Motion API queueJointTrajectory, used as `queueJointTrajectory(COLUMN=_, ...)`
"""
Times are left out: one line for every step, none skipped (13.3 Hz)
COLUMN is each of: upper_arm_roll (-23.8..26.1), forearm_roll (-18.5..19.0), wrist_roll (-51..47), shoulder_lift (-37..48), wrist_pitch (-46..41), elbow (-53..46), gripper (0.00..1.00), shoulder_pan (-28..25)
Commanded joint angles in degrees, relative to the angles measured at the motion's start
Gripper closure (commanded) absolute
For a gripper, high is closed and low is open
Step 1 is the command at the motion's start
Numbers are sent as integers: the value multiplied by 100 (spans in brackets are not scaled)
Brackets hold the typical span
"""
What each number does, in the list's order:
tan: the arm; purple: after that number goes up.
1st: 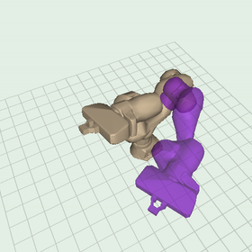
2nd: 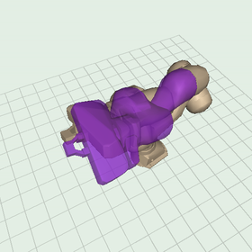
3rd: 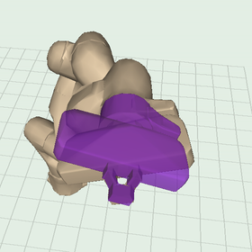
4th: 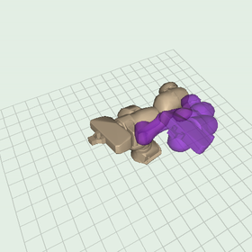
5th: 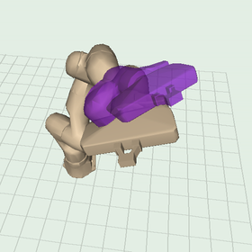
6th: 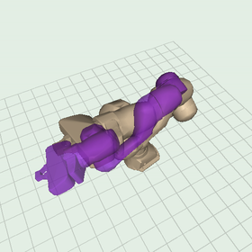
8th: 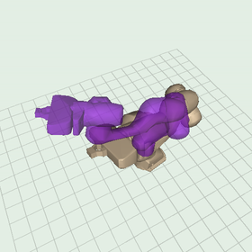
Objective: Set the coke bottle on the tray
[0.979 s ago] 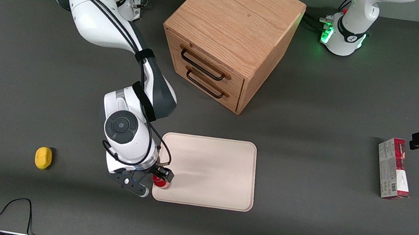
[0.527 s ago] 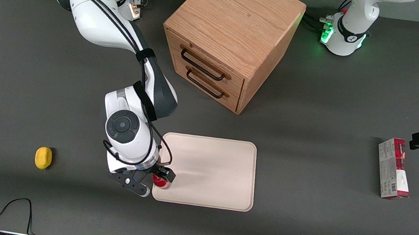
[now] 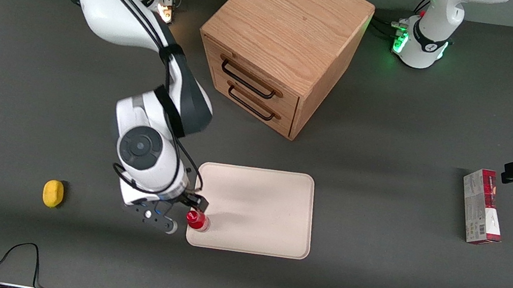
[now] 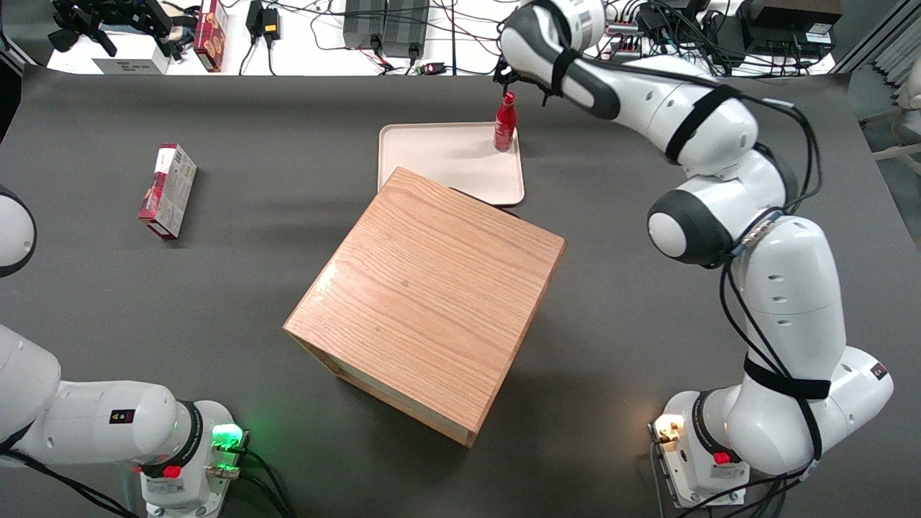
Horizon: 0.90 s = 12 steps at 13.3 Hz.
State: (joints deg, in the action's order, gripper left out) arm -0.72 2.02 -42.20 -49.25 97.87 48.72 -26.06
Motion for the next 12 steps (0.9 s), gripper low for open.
queueJointTrajectory(upper_arm_roll=-34, forearm_roll=-105, wrist_roll=851, shoulder_lift=1509, wrist_pitch=-233, elbow=1669, gripper=0, shoulder_pan=197)
queueJointTrajectory(upper_arm_roll=-51, forearm_roll=-105, wrist_roll=1176, shoulder_lift=2045, wrist_pitch=-181, elbow=2354, gripper=0, shoulder_pan=241)
queueJointTrajectory(upper_arm_roll=-51, forearm_roll=-105, wrist_roll=1397, shoulder_lift=2538, wrist_pitch=-119, elbow=2935, gripper=0, shoulder_pan=329)
queueJointTrajectory(upper_arm_roll=-60, forearm_roll=-114, wrist_roll=1678, shoulder_lift=2978, wrist_pitch=-84, elbow=3402, gripper=0, shoulder_pan=425)
queueJointTrajectory(upper_arm_roll=-60, forearm_roll=-114, wrist_roll=2020, shoulder_lift=3417, wrist_pitch=-84, elbow=3868, gripper=0, shoulder_pan=548)
queueJointTrajectory(upper_arm_roll=-69, forearm_roll=-123, wrist_roll=2449, shoulder_lift=3918, wrist_pitch=-75, elbow=4412, gripper=0, shoulder_pan=697)
queueJointTrajectory(upper_arm_roll=-165, forearm_roll=-158, wrist_roll=2880, shoulder_lift=4419, wrist_pitch=-75, elbow=4905, gripper=0, shoulder_pan=821)
queueJointTrajectory(upper_arm_roll=-392, forearm_roll=-210, wrist_roll=3172, shoulder_lift=4815, wrist_pitch=-92, elbow=5206, gripper=0, shoulder_pan=813)
queueJointTrajectory(upper_arm_roll=-603, forearm_roll=-228, wrist_roll=3453, shoulder_lift=5115, wrist_pitch=-179, elbow=5374, gripper=0, shoulder_pan=804)
queueJointTrajectory(upper_arm_roll=-770, forearm_roll=-237, wrist_roll=3752, shoulder_lift=5309, wrist_pitch=-354, elbow=5428, gripper=0, shoulder_pan=804)
queueJointTrajectory(upper_arm_roll=-929, forearm_roll=-237, wrist_roll=4076, shoulder_lift=5372, wrist_pitch=-539, elbow=5411, gripper=0, shoulder_pan=804)
queueJointTrajectory(upper_arm_roll=-1052, forearm_roll=-237, wrist_roll=4402, shoulder_lift=5451, wrist_pitch=-706, elbow=5385, gripper=0, shoulder_pan=796)
